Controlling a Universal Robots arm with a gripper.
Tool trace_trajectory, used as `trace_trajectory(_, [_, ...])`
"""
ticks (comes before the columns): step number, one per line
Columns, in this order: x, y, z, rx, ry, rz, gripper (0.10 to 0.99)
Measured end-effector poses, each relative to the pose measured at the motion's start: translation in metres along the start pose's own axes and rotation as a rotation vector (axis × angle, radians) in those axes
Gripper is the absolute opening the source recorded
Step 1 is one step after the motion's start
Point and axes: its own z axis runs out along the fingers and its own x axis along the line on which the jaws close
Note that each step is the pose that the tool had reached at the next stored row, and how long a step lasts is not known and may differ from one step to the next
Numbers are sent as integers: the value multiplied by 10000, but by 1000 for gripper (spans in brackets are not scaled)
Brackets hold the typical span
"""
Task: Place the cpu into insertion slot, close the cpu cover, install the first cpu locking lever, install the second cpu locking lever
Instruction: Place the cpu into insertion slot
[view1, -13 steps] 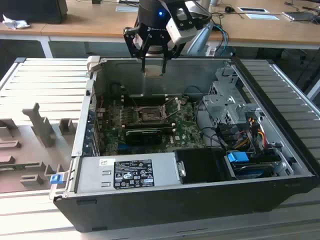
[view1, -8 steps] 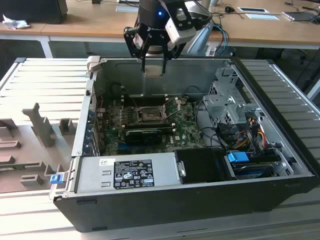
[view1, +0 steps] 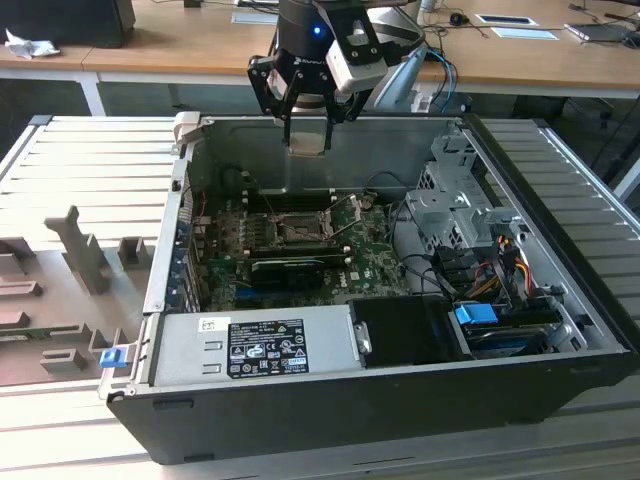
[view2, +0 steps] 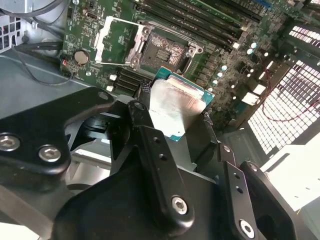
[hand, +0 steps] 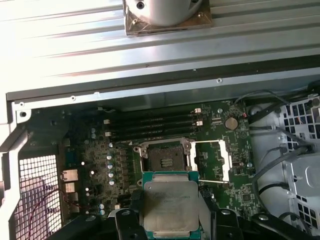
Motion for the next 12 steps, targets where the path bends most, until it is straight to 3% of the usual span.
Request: trace_trajectory(12, [0, 0, 2, 7, -24, 260, 529])
